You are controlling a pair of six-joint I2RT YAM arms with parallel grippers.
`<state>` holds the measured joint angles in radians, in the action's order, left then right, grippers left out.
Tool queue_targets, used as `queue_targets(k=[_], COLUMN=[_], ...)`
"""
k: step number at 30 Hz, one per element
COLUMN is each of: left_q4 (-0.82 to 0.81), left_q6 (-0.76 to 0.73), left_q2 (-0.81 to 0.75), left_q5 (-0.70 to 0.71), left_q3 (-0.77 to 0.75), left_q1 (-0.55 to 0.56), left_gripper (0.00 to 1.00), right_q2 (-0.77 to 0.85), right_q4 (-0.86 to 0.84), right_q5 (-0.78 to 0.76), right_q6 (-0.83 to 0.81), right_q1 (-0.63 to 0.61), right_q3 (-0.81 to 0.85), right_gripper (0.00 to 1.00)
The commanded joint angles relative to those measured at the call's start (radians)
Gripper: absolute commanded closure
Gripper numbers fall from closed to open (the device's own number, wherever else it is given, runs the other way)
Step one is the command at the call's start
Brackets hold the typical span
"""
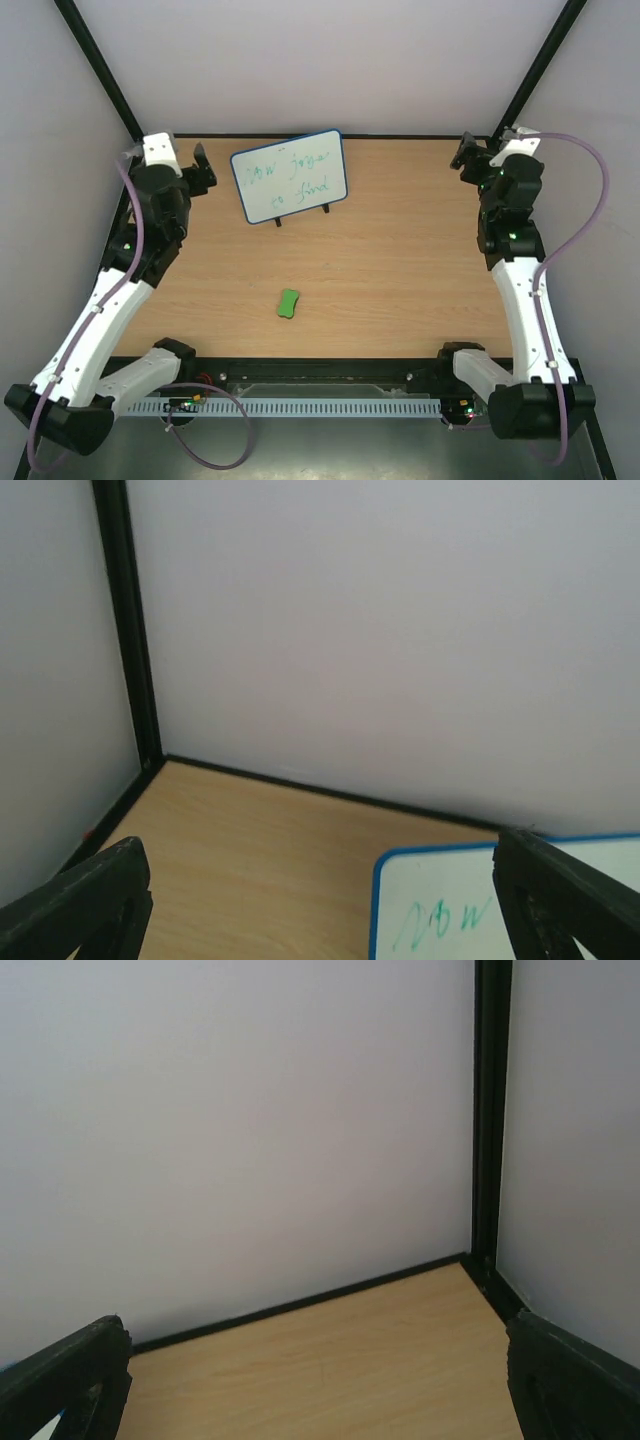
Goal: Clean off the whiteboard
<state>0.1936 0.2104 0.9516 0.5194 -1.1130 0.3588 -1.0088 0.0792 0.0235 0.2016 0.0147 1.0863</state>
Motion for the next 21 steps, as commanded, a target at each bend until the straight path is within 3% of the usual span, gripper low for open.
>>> queue_targets(k=[1,10,16,18,21], left_q4=[0.029,0.128,0.254,0.301,0.341], left_q6=[0.063,0.195,0.270,0.283,0.305], left_q2=[0.042,0.118,0.174,0.192,0.214], left_q5=[-0.109,-0.336,-0.449,-0.484,-0.539], left_q3=[0.055,0.238,0.319,0.335,0.363], left_q1=[-0.012,0.025,0.064,0.073,0.092], left_gripper=[0.10,0.29,0.41,0.51,0.79], right_q2=[-0.042,-0.124,-0.208,-0.240,-0.285], right_q4=[0.008,0.078,0.226,0.296,0.402], right_q5=[0.048,0.248,0.376,0.405,0.425], right_q6=[-0.023,-0.135,-0.281,-0.340,-0.445], right_q1=[-0.001,-0.005,-0.025,-0.038,-0.068], right_q3=[-0.042,-0.139,-0.125,-0.111,-0.099], right_gripper=[0.02,0.01,0.11,0.18,0.30])
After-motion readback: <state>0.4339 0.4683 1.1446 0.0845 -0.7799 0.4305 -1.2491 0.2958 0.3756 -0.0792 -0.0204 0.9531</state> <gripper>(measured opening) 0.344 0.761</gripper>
